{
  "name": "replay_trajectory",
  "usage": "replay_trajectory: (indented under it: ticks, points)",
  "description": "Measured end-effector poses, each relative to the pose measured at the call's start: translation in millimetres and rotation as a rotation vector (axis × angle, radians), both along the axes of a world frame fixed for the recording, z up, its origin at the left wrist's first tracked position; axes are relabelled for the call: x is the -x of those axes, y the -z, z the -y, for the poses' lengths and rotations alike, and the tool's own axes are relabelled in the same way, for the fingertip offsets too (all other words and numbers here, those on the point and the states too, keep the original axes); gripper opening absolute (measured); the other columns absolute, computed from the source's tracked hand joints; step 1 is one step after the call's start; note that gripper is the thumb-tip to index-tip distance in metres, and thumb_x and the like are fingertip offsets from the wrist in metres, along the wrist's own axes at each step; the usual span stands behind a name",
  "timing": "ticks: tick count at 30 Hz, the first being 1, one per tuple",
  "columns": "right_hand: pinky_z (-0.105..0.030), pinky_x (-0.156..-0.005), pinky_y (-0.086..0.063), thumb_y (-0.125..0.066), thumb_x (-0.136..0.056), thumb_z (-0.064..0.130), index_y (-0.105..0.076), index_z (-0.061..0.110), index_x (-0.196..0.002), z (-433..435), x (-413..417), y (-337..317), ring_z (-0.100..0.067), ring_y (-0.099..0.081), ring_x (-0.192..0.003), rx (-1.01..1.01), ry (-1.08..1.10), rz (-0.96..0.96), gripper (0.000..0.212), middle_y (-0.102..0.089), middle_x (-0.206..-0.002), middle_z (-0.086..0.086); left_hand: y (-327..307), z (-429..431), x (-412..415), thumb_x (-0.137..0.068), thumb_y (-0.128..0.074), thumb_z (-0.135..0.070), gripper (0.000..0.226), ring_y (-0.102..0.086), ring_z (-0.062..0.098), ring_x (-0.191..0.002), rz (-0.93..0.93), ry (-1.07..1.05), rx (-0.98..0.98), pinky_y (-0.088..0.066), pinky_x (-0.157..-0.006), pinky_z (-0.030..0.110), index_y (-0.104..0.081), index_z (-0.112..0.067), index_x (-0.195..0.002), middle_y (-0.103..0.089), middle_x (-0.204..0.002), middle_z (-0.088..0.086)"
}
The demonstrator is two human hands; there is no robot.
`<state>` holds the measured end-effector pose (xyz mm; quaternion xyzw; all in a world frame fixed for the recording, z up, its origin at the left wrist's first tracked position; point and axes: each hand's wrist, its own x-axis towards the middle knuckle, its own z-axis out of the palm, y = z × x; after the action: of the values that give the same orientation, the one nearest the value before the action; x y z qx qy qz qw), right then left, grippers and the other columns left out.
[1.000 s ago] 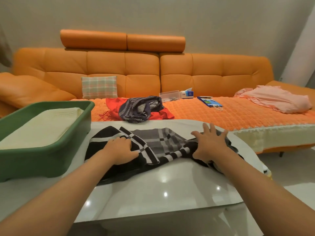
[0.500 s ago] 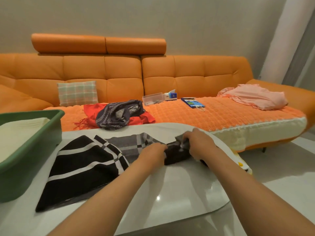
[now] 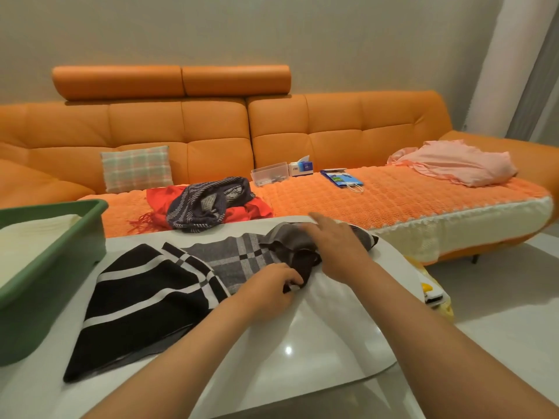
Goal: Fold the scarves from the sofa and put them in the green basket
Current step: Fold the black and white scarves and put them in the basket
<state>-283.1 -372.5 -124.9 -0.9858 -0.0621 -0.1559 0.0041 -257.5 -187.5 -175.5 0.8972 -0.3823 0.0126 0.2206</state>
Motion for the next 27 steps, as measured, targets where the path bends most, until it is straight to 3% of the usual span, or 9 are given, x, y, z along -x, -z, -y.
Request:
replay_trajectory:
  ticks: [2, 5, 9, 11, 15, 19, 22, 24, 27]
  points:
    - [-0.048, -0.112, -0.031, -0.06, -0.088, 0.0, -0.037, 0.032, -0.149, -12, 2, 1, -0.023, -0.023, -0.148, 0.102, -0.184, -0.101, 0.073, -0.022, -0.163, 0.001, -1, -4, 3, -0.088, -0.063, -0.015, 0.029, -0.06, 0.013, -0.102, 0.012, 0.056, 0.026, -0.05, -0.089, 0.028, -0.072, -0.025, -0.113, -0.064, -0.115, -0.005]
    - [-0.041, -0.099, -0.031, -0.053, -0.096, 0.012, -0.056, 0.028, -0.131, -29, 1, 13, -0.026, -0.052, -0.123, 0.378, -0.198, -0.169, 0.038, -0.058, -0.133, -0.001, -3, -16, 7, -0.085, -0.064, -0.013, 0.031, -0.055, 0.014, -0.105, 0.069, 0.027, 0.042, -0.05, -0.088, 0.033, -0.069, -0.026, -0.113, -0.06, -0.115, -0.008]
    - [-0.039, -0.095, -0.031, -0.054, -0.094, 0.014, -0.068, 0.021, -0.103, -34, 3, 6, -0.024, -0.057, -0.099, 0.525, -0.058, -0.092, 0.018, -0.068, -0.097, 0.001, -6, -43, 8, -0.087, -0.061, -0.041, 0.047, -0.045, 0.014, -0.114, 0.121, -0.164, -0.132, -0.038, -0.099, 0.033, -0.049, -0.03, -0.131, -0.05, -0.122, -0.01]
    - [-0.039, -0.095, -0.032, -0.058, -0.092, 0.017, -0.069, 0.023, -0.1, -30, 3, -2, -0.024, -0.054, -0.098, 0.56, -0.026, -0.066, 0.015, -0.066, -0.095, 0.001, -5, -56, 8, -0.09, -0.053, -0.054, 0.051, -0.044, 0.013, -0.114, 0.055, -0.197, -0.169, -0.035, -0.102, 0.035, -0.047, -0.03, -0.135, -0.051, -0.122, -0.01]
    - [-0.041, -0.098, -0.034, -0.064, -0.086, 0.026, -0.07, 0.024, -0.106, -32, 13, -2, -0.027, -0.043, -0.11, 0.593, -0.092, -0.122, 0.02, -0.053, -0.113, -0.004, -9, -75, 8, -0.089, -0.056, -0.051, 0.037, -0.048, 0.004, -0.103, 0.011, -0.142, -0.112, -0.032, -0.105, 0.036, -0.059, -0.04, -0.125, -0.06, -0.106, -0.021]
    - [-0.036, -0.083, -0.043, -0.067, -0.078, 0.022, -0.061, 0.025, -0.108, -65, 31, -2, -0.022, -0.048, -0.1, 0.186, -0.246, -0.316, 0.031, -0.053, -0.11, -0.001, -17, -82, 22, -0.084, -0.061, -0.031, 0.02, -0.06, 0.0, -0.09, -0.151, -0.02, -0.009, -0.047, -0.086, 0.018, -0.069, -0.04, -0.1, -0.067, -0.09, -0.019]
    - [-0.034, -0.076, -0.052, -0.062, -0.082, 0.011, -0.056, 0.03, -0.125, -90, 39, -7, -0.019, -0.056, -0.091, -0.064, -0.205, -0.555, 0.048, -0.057, -0.1, 0.007, -21, -97, 23, -0.086, -0.049, -0.01, 0.034, -0.057, 0.001, -0.097, -0.128, -0.073, 0.081, -0.049, -0.09, 0.029, -0.066, -0.039, -0.095, -0.064, -0.098, -0.02]
    - [-0.031, -0.073, -0.051, -0.054, -0.083, 0.006, -0.063, 0.033, -0.123, -97, 40, -9, -0.014, -0.056, -0.083, -0.08, -0.219, -0.617, 0.05, -0.057, -0.09, 0.011, -20, -114, 18, -0.092, -0.047, -0.011, 0.035, -0.05, 0.003, -0.111, 0.016, -0.136, 0.012, -0.046, -0.099, 0.034, -0.066, -0.036, -0.109, -0.059, -0.114, -0.016]
    - [-0.032, -0.079, -0.055, -0.045, -0.083, 0.0, -0.074, 0.033, -0.104, -100, 36, -7, -0.011, -0.056, -0.081, -0.189, -0.221, -0.705, 0.048, -0.064, -0.092, 0.01, -11, -144, 19, -0.094, -0.055, -0.045, 0.052, -0.03, 0.015, -0.139, 0.079, -0.188, -0.313, -0.035, -0.112, 0.04, -0.041, -0.036, -0.144, -0.036, -0.15, -0.009]
